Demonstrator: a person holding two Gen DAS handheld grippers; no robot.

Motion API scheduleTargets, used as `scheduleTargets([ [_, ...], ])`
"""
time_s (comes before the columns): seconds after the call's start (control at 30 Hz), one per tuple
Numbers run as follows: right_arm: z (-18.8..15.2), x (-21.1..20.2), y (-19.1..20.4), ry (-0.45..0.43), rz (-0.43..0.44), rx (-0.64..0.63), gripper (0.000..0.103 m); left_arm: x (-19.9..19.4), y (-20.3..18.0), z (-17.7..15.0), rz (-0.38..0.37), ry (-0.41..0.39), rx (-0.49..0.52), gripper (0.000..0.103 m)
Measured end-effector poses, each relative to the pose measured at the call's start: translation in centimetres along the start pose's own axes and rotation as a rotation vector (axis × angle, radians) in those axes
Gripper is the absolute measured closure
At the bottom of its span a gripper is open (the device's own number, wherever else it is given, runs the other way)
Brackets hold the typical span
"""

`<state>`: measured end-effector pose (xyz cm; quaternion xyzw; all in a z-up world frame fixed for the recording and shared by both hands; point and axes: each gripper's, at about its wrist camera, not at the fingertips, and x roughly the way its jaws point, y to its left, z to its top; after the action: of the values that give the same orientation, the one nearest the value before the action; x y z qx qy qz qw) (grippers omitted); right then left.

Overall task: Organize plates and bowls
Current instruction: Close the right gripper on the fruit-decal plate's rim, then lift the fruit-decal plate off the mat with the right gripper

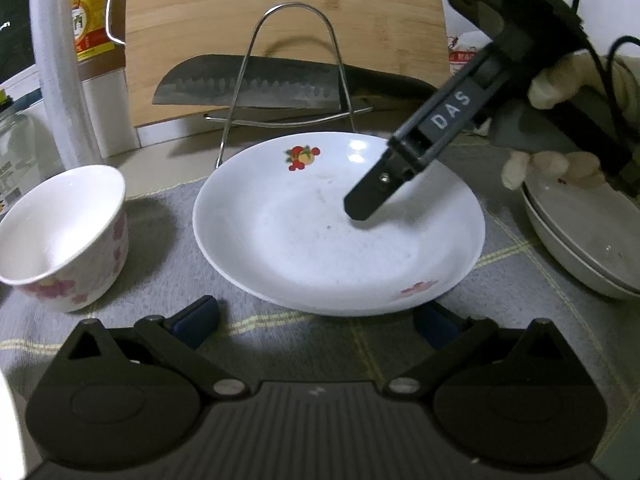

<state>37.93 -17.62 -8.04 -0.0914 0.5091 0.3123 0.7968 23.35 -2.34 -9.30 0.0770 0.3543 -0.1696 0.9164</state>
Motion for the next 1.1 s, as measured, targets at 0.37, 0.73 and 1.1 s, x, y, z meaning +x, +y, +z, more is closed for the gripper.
scheduleTargets([
  [0.37,2.1,1.2,-0.3,-0.006,0.037,-0.030,0.000,0.1,0.1,0.1,-0.041,-0.002,0.040,0.000],
  [0.73,2.4,1.2,0.0,-0.002,0.104,-0.056,0.000,0.1,-0.1,0.5,-0.058,-0.011,0.101,0.001],
  [1.1,2.5,1.2,-0.1,0.006,0.114,-0.058,0.000,0.5,0.7,0.9,-0.140,-0.002,0.079,0.001],
])
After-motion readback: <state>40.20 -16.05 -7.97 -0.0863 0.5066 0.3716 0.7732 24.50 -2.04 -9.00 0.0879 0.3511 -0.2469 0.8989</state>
